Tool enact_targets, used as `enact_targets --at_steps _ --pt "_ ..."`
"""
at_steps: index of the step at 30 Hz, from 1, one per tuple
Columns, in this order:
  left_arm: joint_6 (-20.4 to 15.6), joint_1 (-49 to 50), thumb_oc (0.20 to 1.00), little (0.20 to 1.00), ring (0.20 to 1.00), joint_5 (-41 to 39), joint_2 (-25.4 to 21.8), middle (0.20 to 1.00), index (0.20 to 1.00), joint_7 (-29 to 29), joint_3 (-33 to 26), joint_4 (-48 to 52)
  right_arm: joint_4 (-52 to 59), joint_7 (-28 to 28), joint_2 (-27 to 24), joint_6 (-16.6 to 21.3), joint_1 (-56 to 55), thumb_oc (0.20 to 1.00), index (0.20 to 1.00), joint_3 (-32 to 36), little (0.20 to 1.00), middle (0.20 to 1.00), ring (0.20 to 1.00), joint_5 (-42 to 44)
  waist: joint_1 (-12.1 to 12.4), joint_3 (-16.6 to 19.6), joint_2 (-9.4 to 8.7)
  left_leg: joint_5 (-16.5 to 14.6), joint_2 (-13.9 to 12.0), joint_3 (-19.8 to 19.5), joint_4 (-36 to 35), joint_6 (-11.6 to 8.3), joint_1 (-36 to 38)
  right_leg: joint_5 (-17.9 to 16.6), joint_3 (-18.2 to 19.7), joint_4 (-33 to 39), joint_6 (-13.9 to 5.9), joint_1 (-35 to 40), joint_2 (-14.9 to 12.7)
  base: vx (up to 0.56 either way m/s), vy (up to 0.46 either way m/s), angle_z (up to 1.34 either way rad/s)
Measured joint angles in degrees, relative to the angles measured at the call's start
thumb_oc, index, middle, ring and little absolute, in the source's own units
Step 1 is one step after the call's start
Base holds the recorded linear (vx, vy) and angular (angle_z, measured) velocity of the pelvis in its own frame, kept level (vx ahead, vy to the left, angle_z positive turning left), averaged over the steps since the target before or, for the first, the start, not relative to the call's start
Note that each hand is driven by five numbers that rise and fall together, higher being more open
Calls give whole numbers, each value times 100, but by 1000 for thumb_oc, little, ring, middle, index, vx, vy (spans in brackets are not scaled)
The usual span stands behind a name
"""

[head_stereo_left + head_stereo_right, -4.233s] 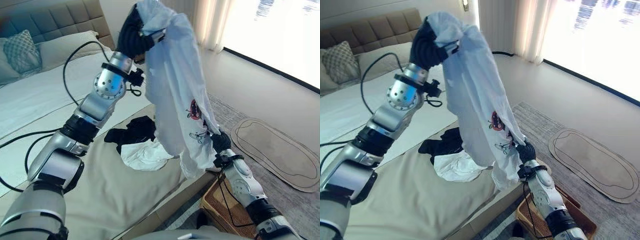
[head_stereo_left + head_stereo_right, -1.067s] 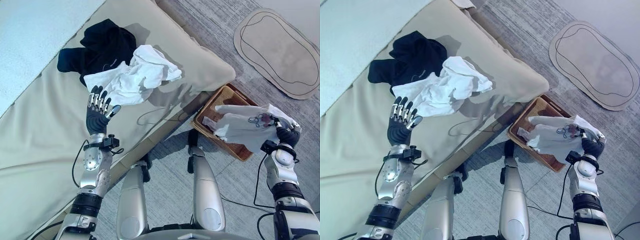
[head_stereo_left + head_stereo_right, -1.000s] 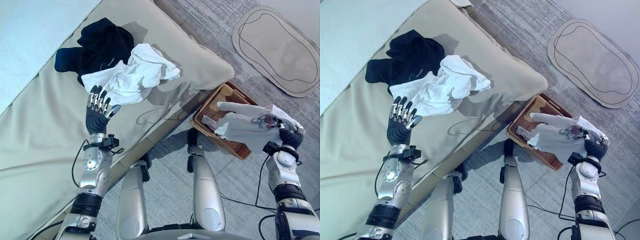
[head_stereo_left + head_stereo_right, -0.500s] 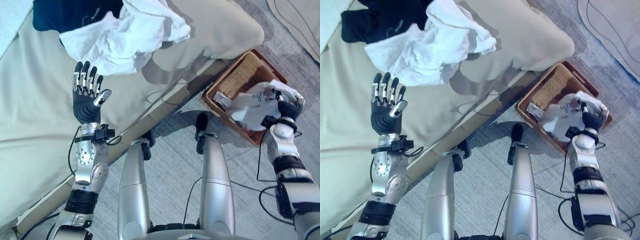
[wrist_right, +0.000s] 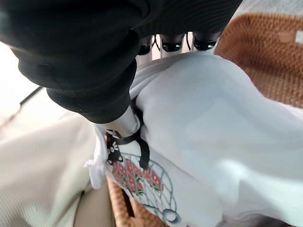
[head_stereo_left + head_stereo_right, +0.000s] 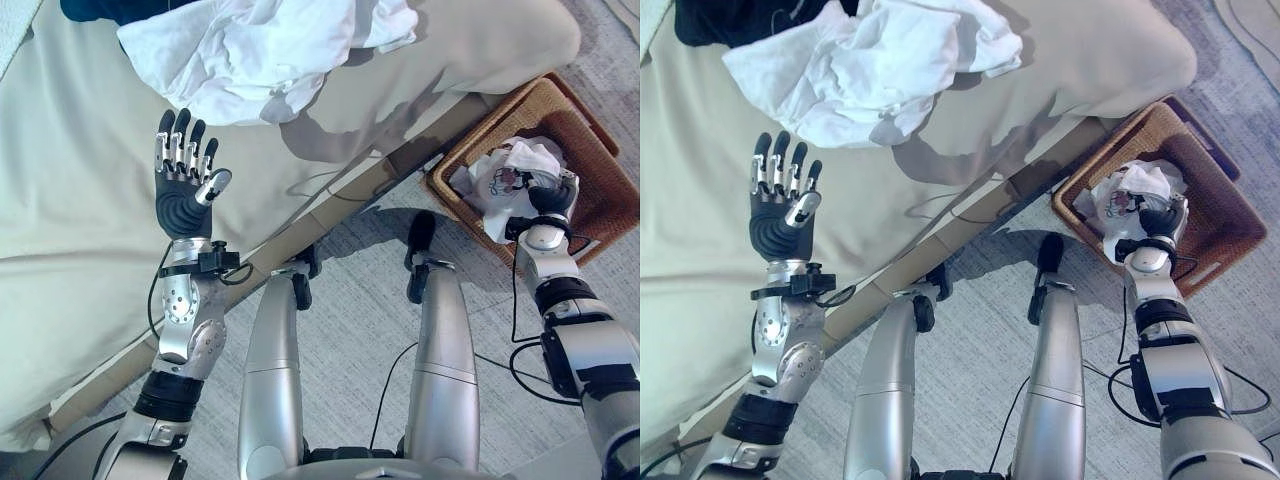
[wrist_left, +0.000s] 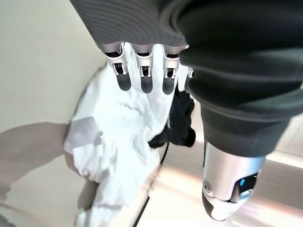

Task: Pick up clothes into the bucket

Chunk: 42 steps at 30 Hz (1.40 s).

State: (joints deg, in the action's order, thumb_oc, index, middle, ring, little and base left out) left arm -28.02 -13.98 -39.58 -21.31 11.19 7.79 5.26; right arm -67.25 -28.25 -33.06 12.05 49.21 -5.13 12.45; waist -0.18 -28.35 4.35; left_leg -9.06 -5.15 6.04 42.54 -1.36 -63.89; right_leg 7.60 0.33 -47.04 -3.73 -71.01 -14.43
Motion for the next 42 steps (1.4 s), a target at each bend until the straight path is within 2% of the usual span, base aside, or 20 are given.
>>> enact_targets --at_steps 6,13,20,25,26,27,28,32,37,40,42 --pt "-10 -59 1000 1000 1000 1 -9 1000 1000 21 3 19 -543 -27 -211 -112 172 200 200 14 200 200 200 8 103 7 11 1 41 -42 80 3 -90 35 -7 -127 40 -90 -52 13 -17 5" --pt "-10 -24 1000 1000 1000 1 -91 1000 1000 65 -4 46 -748 -140 -541 -123 111 200 200 461 200 200 200 431 99 27 43 -5 82 -101 122 -5 -227 37 -5 -112 33 -160 -61 0 0 0" --pt "-10 5 1000 1000 1000 -2 -234 1000 1000 76 -5 168 -739 -242 -901 -123 145 200 200 468 200 200 200 528 -5 39 40 29 113 -129 55 45 -276 30 -11 -54 25 -187 -63 -6 -14 1" --pt "-10 -13 1000 1000 1000 -3 -221 1000 1000 114 1 203 -781 -245 -917 -193 239 200 200 443 200 200 200 496 -47 39 40 79 108 -116 -114 92 -144 -80 -59 120 20 -36 -59 -7 -21 -1" --pt "-10 -9 1000 1000 1000 -2 -221 1000 1000 119 -1 203 -840 -245 -899 -243 233 288 288 439 288 288 288 490 -42 59 41 84 113 -111 -183 99 -43 -84 -69 195 13 60 -60 -13 -32 -1" --pt "-10 11 1000 1000 1000 -2 -221 1000 1000 121 -1 203 -878 -245 -881 -249 214 489 489 436 489 489 489 489 -41 134 37 86 115 -111 -207 102 -54 -88 -78 229 11 56 -60 -21 -40 -1" --pt "-11 28 1000 1000 1000 -2 -214 1000 1000 126 0 199 -956 -246 -828 -271 138 1000 1000 396 1000 1000 1000 449 -44 272 33 90 116 -116 -255 107 -82 -93 -98 267 14 39 -58 -20 -41 0" --pt "-14 -8 1000 1000 1000 -2 -202 1000 1000 124 2 200 -952 -218 -719 -326 100 1000 1000 153 1000 1000 1000 359 -50 457 29 108 130 -118 -342 89 -82 -119 -118 334 -27 38 -63 -13 -26 0" --pt "-14 -74 1000 1000 1000 -2 -102 1000 1000 122 4 180 -943 -30 -526 -393 71 1000 1000 -244 1000 1000 1000 -133 -66 462 31 182 103 -153 -401 32 -13 -122 -205 351 -31 147 -70 -13 -45 3" --pt "-18 -90 1000 1000 1000 1 -80 1000 1000 123 1 177 -935 23 -328 -395 -76 1000 1000 -252 1000 1000 1000 -312 -57 489 14 165 111 -169 -508 57 199 -101 -247 420 -25 371 -88 -10 -49 4" --pt "-27 -116 1000 1000 1000 4 15 1000 1000 140 -10 4 -956 49 -110 -418 -142 1000 1000 -260 1000 1000 1000 -514 -69 544 2 283 120 -181 -830 23 468 -138 -348 645 -77 669 -100 -4 -59 8"
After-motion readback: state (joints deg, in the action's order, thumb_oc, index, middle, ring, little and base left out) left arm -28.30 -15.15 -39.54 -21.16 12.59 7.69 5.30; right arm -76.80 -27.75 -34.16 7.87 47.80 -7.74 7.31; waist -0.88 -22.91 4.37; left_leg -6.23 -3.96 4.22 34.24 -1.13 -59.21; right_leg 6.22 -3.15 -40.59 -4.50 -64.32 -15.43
